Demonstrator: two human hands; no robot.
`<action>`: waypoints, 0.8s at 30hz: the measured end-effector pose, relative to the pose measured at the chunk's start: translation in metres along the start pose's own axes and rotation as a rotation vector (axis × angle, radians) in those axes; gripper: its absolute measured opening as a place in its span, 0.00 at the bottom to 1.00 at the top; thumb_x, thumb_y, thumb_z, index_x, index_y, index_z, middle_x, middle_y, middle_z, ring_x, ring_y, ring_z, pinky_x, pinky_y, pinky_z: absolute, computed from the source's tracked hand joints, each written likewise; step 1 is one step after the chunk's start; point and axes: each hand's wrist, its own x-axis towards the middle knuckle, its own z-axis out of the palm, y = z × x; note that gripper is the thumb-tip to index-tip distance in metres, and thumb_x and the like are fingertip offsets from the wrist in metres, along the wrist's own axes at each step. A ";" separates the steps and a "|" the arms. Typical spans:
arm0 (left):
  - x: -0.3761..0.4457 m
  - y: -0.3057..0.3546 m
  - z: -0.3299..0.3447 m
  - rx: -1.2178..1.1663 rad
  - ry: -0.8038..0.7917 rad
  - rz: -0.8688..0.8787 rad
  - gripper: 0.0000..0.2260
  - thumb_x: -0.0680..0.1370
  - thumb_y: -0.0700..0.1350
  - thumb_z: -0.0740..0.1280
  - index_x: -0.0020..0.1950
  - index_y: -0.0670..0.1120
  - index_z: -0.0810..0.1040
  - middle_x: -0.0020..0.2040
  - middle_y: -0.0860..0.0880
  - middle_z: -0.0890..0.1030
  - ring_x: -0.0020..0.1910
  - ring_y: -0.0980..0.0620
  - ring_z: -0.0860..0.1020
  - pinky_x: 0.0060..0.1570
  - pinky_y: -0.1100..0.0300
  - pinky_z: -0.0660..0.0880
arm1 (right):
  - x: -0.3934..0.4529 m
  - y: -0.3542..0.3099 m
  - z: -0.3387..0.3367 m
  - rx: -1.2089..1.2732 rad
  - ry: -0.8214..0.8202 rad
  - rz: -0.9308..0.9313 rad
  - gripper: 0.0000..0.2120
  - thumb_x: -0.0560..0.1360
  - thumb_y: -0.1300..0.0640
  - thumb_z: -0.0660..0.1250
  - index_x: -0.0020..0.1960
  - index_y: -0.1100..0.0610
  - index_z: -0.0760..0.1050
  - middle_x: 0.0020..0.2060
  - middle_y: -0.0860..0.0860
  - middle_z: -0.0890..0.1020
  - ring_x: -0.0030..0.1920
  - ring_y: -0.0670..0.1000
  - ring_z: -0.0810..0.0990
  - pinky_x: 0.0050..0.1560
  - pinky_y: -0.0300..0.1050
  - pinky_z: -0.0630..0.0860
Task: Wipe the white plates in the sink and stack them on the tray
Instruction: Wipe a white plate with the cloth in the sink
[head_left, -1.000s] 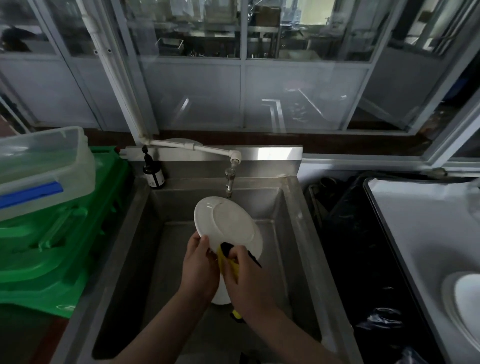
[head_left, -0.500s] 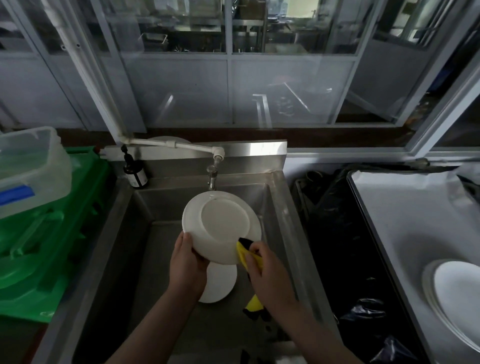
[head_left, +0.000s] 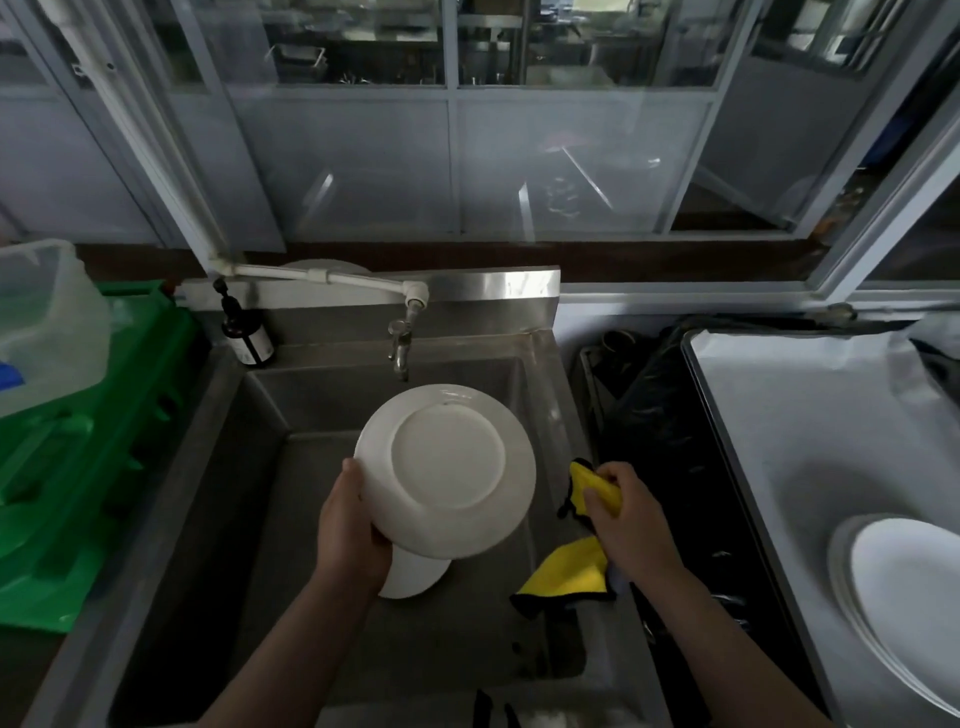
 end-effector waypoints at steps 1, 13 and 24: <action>0.000 -0.003 0.001 0.015 0.000 -0.006 0.13 0.84 0.54 0.59 0.57 0.52 0.81 0.50 0.51 0.86 0.57 0.47 0.80 0.60 0.47 0.76 | 0.003 0.007 -0.003 -0.025 0.000 0.021 0.10 0.79 0.52 0.66 0.59 0.48 0.69 0.48 0.47 0.76 0.45 0.46 0.76 0.38 0.40 0.70; 0.000 -0.018 0.011 0.065 0.029 -0.011 0.13 0.84 0.55 0.60 0.58 0.51 0.81 0.55 0.48 0.84 0.58 0.46 0.79 0.56 0.48 0.76 | 0.011 0.053 -0.013 -0.300 -0.126 0.133 0.24 0.77 0.57 0.65 0.72 0.58 0.68 0.65 0.57 0.75 0.64 0.57 0.74 0.63 0.53 0.73; -0.005 -0.017 0.015 0.045 0.020 0.005 0.12 0.84 0.53 0.59 0.55 0.51 0.80 0.54 0.47 0.83 0.54 0.47 0.79 0.51 0.50 0.76 | 0.016 0.017 -0.007 -0.204 -0.162 0.103 0.25 0.80 0.54 0.63 0.76 0.54 0.63 0.72 0.53 0.69 0.71 0.55 0.68 0.68 0.50 0.70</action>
